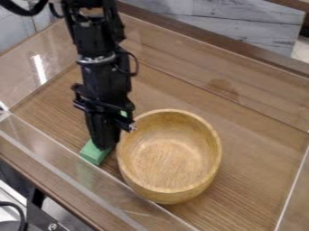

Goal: Put the green block in the brown bowl

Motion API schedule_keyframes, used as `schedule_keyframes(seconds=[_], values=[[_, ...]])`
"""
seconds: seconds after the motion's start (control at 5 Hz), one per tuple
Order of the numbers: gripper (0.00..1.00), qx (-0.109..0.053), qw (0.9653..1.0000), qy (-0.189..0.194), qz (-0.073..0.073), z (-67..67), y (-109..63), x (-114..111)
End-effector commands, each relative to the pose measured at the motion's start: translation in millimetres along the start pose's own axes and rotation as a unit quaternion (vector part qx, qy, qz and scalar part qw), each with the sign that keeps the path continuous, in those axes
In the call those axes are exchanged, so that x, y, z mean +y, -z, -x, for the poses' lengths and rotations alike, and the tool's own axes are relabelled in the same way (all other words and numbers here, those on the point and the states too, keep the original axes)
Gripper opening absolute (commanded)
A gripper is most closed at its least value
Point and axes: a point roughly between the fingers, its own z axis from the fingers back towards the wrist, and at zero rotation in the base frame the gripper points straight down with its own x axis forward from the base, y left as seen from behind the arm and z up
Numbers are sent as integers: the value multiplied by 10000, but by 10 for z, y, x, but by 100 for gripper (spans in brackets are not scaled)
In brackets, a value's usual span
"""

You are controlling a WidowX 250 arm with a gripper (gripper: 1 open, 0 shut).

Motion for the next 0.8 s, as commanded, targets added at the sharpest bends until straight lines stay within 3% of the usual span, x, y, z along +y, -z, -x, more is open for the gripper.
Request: schedule_keyframes(seconds=[0.0,0.2,0.4,0.6], values=[[0,-276,9996,-72,-55,-37,-210,10],[0,-286,9995,-116,-11,-31,-265,4],[100,-274,9996,87,-58,-122,-291,-33],[100,-267,9991,296,-115,-188,-251,-16]])
